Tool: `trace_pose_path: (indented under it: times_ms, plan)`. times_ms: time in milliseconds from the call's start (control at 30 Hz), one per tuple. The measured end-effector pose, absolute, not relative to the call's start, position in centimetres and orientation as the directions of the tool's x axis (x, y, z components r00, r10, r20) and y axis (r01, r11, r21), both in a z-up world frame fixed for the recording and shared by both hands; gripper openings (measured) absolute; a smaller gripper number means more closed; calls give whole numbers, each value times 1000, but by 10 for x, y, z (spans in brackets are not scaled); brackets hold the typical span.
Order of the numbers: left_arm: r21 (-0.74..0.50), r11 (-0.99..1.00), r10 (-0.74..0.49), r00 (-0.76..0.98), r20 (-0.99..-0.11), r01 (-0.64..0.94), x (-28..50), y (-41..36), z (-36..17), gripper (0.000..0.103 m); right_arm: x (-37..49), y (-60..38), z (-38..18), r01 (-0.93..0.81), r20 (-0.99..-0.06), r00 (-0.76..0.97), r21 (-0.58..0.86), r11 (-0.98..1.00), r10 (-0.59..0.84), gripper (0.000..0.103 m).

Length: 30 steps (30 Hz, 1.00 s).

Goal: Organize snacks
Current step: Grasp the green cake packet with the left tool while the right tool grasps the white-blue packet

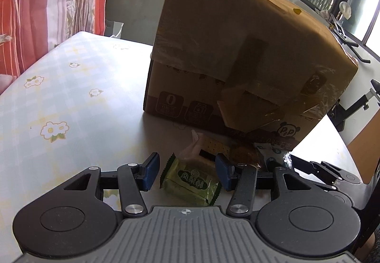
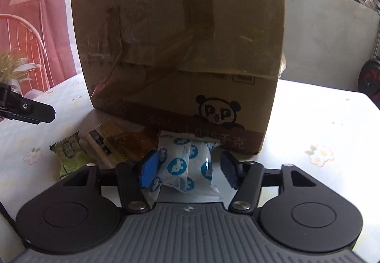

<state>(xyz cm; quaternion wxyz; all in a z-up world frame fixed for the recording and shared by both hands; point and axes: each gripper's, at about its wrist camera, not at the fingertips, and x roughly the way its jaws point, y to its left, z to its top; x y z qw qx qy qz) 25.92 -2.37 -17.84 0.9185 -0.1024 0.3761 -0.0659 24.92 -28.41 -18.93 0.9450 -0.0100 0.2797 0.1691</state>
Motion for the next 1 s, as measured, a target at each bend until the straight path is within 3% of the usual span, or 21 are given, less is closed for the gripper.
trace_pose_path:
  times_ms: [333,1000]
  plan:
    - [-249,968,-219,641,-735,46,253,-42,-196,54,235,-308,-189,-251,-488,823,145,957,290,45]
    - [-253,967,-176,635,-752,-32,273,-39,-210,53,241,-290,-191,-322,-490,809,91,942,324,45]
